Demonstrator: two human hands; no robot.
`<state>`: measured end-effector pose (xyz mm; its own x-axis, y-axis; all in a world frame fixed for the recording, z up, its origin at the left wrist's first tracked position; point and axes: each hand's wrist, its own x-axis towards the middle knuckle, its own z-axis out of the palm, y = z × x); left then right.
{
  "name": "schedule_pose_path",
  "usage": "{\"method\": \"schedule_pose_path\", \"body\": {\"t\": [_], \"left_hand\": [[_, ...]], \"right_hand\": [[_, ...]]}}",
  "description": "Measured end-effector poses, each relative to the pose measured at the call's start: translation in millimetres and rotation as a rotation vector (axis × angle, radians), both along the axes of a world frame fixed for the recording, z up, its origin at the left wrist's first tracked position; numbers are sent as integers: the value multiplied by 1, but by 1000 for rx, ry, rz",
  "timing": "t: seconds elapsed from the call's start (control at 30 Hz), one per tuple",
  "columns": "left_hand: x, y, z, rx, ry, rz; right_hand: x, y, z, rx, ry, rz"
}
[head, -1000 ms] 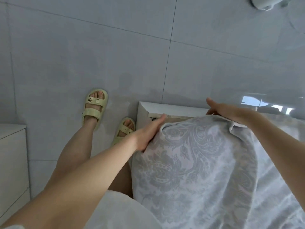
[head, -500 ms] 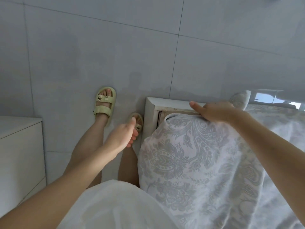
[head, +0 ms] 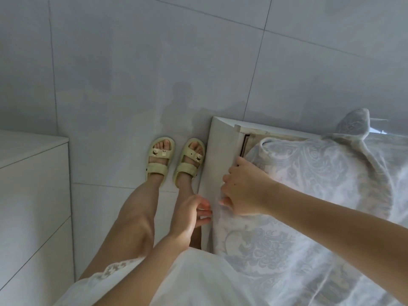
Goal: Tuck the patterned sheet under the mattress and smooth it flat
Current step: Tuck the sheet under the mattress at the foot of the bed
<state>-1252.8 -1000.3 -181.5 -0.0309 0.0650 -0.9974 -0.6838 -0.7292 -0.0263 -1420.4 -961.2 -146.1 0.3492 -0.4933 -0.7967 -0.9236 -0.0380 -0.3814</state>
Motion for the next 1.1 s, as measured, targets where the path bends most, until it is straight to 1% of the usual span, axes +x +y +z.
{"method": "schedule_pose_path", "body": {"t": [0.07,0.17,0.27,0.3,0.37,0.47,0.53,0.57,0.63,0.67,0.73,0.77,0.83,0.87,0.93,0.97,1.03,1.1], "left_hand": [[8,1,3,40,66,23],[14,8,14,139,170,11],[10,10,31,305,333,-14],[4,11,36,319,354,-5],[-11,17,37,338,380,-70],[-14,42,-4,445,326,-116],[-7,55,-27,400,294,-74],[-4,53,-33,377,254,-66],[-4,39,-37,319,249,-81],[-2,33,-38,267,265,-71],[6,25,-38,124,227,-27],[14,26,-38,79,202,-39],[30,31,-33,100,200,-138],[35,35,-28,153,209,-182],[40,47,-17,263,215,-159],[40,52,-13,280,212,-117],[35,62,-9,297,206,-60],[27,72,-9,295,219,-25]], "right_hand": [[4,-3,-5,50,73,78],[8,-10,-6,128,119,100],[11,-14,2,241,119,41],[9,-14,8,276,132,9],[7,-13,16,303,164,0],[5,-17,3,254,218,11],[8,-21,-18,219,266,56],[10,-23,-26,213,283,75],[11,-24,-33,194,288,74],[11,-24,-33,177,286,69],[10,-20,-31,157,283,32],[10,-20,-30,158,289,14],[12,-21,-30,168,321,-11],[12,-21,-29,154,330,-25],[12,-23,-20,61,358,-22],[11,-21,-14,-13,392,-20],[5,-8,-5,-224,498,-33],[-4,14,2,-398,613,-121]]}}
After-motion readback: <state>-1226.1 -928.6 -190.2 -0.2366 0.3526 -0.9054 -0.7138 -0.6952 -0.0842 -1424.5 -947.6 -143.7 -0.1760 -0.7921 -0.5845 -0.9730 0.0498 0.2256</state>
